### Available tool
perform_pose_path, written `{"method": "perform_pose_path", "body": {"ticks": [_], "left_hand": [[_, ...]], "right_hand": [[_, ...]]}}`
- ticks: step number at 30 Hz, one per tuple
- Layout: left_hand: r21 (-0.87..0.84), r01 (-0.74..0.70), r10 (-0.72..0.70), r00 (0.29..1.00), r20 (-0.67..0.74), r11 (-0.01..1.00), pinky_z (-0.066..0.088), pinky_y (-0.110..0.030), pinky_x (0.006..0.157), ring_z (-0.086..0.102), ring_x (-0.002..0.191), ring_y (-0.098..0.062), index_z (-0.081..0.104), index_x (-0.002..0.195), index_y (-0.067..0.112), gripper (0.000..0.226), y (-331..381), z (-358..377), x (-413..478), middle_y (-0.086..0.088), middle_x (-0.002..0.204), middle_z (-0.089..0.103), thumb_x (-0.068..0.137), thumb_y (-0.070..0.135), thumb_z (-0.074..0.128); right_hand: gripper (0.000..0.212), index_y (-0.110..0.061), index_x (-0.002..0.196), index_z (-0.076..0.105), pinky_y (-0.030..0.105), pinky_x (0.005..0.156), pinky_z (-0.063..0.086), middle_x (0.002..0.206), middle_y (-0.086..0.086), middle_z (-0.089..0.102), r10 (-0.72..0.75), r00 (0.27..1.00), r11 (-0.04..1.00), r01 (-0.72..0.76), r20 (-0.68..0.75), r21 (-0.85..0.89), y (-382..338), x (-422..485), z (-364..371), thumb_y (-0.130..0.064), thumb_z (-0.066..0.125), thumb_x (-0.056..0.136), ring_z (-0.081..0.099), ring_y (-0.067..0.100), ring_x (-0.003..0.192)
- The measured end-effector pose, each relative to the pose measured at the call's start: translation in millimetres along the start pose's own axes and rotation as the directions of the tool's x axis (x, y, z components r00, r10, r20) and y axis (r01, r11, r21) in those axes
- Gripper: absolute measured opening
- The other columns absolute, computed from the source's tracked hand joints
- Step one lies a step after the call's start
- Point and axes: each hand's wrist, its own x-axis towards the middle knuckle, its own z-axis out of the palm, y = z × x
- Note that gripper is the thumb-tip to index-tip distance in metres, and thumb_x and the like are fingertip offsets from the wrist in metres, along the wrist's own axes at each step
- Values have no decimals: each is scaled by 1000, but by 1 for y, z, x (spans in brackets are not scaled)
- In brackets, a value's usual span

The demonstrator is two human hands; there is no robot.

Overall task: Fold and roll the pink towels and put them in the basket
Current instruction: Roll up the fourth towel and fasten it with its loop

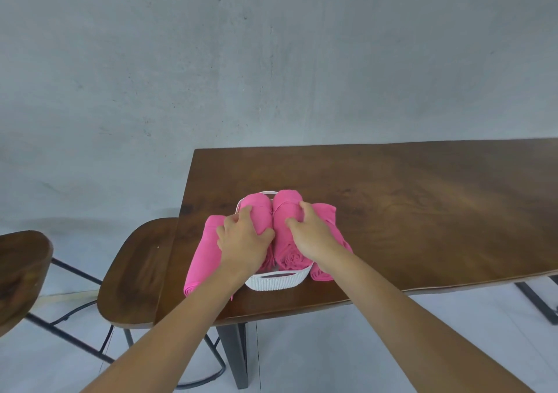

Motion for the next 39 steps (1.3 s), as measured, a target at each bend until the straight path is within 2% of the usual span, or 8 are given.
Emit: {"method": "perform_pose_path", "body": {"ticks": [6, 11, 17, 23, 27, 31, 35, 39], "left_hand": [[68, -14, 12, 999, 30, 998, 37, -43, 100, 40, 129, -37, 48, 142, 15, 55, 0, 4, 3, -12, 145, 48, 94, 37, 61], [143, -57, 43, 994, 100, 988, 38, -41, 96, 43, 124, -36, 58, 127, 11, 40, 1, 4, 12, -12, 139, 51, 97, 37, 56], [169, -189, 125, 935, 330, 967, 34, -35, 63, 52, 77, -31, 39, 62, 13, 42, 1, -29, 42, -7, 69, 48, 99, 26, 52], [212, -278, 114, 816, 567, 937, 51, -35, 71, 56, 70, -27, 52, 73, 7, 42, 13, -54, 58, -11, 74, 55, 98, 39, 62], [149, -261, 111, 765, 634, 954, 55, -37, 70, 53, 66, -23, 51, 73, 10, 41, 18, -60, 66, -5, 73, 50, 93, 39, 71], [180, -304, 108, 731, 674, 936, 59, -36, 79, 60, 71, -24, 60, 88, 7, 35, 22, -68, 71, -8, 82, 60, 93, 40, 71], [199, -332, 93, 689, 719, 922, 58, -36, 93, 74, 81, -18, 49, 142, 8, 72, 23, -74, 81, -16, 124, 68, 86, 40, 80], [317, -451, 87, 675, 732, 834, 54, -33, 91, 73, 85, -21, 57, 125, 8, 65, 21, -64, 82, -12, 102, 75, 81, 48, 82]], "right_hand": [[56, -15, 158, 26, 32, 58, 39, 101, 9, 64, 17, 996, 957, 9, 86, -289, -7, 15, 3, -28, 37, 104, 55, 17, 72], [58, -7, 159, 17, 33, 74, 44, 135, 15, 60, 31, 993, 914, 18, 115, -406, -10, 22, 11, -26, 33, 107, 59, 27, 98], [62, -3, 159, 9, 50, 105, 46, 158, 22, 31, 182, 951, 940, -93, 250, -328, -17, 38, 0, -21, 39, 107, 45, 41, 136], [70, -16, 160, 14, 57, 97, 54, 140, 20, 52, 270, 915, 953, -299, 301, 54, -15, 33, -7, -26, 55, 103, 60, 37, 119], [44, -5, 142, 47, 45, 102, 51, 136, 19, 60, 31, 993, 981, -8, 117, -192, -10, 14, -5, -26, 51, 104, 61, 33, 122], [37, -10, 136, 56, 34, 95, 44, 137, 9, 60, -316, 941, 814, 335, 123, -474, -22, 20, -26, -22, 53, 101, 57, 23, 118], [49, -18, 147, 50, 28, 105, 40, 147, -1, 54, -173, 852, 750, 439, 494, -495, -34, 38, -51, -18, 63, 99, 53, 18, 130], [69, -22, 153, 41, 30, 101, 41, 140, 2, 58, -94, 838, 704, 437, 537, -560, -30, 52, -51, -21, 73, 92, 55, 20, 126]]}}
